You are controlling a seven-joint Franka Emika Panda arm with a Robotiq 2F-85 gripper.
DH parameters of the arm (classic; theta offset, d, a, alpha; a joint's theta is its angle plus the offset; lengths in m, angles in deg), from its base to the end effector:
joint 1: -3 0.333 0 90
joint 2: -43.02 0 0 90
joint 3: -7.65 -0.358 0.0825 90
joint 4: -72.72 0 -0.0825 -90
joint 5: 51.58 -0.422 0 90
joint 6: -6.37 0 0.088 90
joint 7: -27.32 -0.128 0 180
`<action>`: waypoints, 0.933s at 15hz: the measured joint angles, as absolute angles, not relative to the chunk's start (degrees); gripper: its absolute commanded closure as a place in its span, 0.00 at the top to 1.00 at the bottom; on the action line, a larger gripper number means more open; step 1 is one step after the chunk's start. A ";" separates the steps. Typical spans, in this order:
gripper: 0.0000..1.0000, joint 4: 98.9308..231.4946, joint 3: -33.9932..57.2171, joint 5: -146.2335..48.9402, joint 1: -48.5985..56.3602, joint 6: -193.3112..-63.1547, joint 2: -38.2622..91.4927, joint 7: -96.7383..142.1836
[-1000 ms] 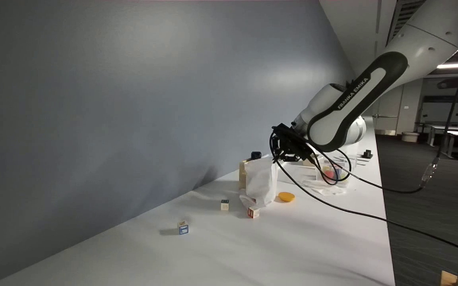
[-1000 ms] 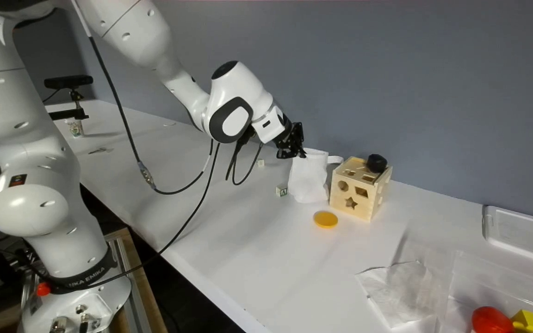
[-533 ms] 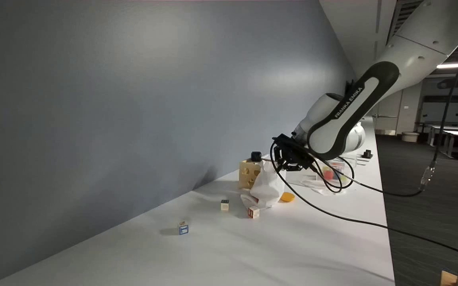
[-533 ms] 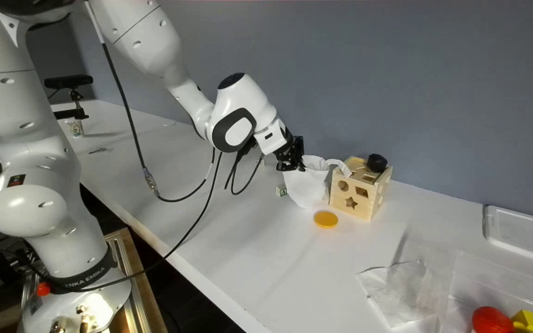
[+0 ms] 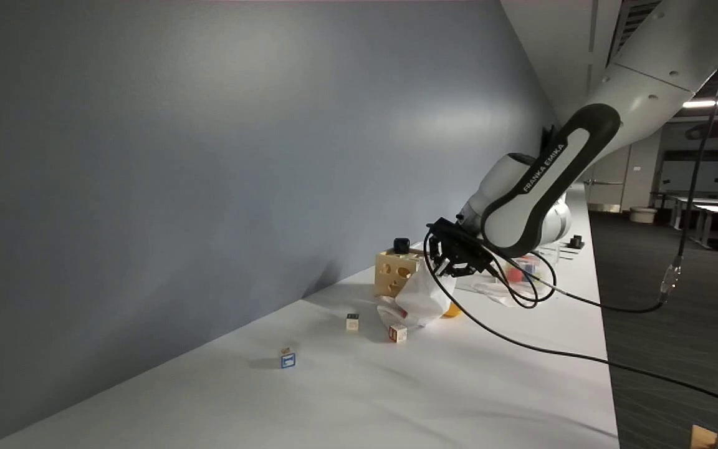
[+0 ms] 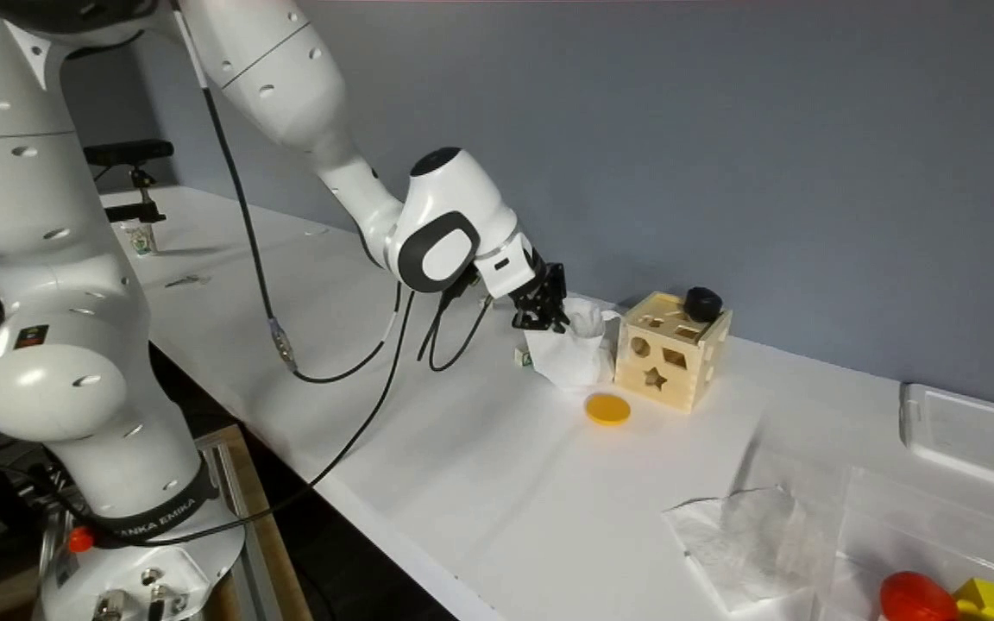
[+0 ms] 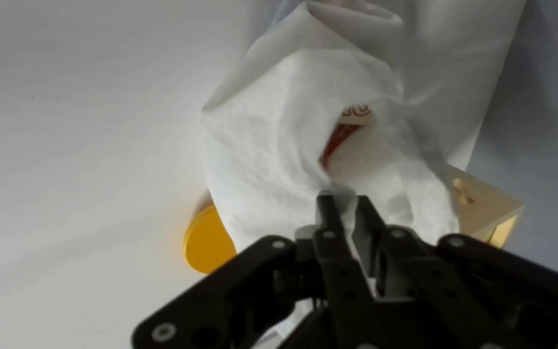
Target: Put one white square in the white bag.
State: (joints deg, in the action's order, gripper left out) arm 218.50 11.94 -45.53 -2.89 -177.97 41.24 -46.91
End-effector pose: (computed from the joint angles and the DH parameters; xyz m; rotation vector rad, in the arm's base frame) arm 0.5296 -0.0847 0.3263 -2.1099 1.7140 -0.7862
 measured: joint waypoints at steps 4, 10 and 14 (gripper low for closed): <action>0.74 218.51 11.93 -44.12 -2.59 -174.69 43.37 -46.88; 1.00 219.47 11.17 -39.18 -2.65 -158.18 52.51 -47.33; 1.00 219.94 9.16 -41.54 -2.28 -145.69 58.46 -44.56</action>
State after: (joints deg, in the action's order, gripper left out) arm 219.94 9.16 -41.54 -2.28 -145.69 58.46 -44.56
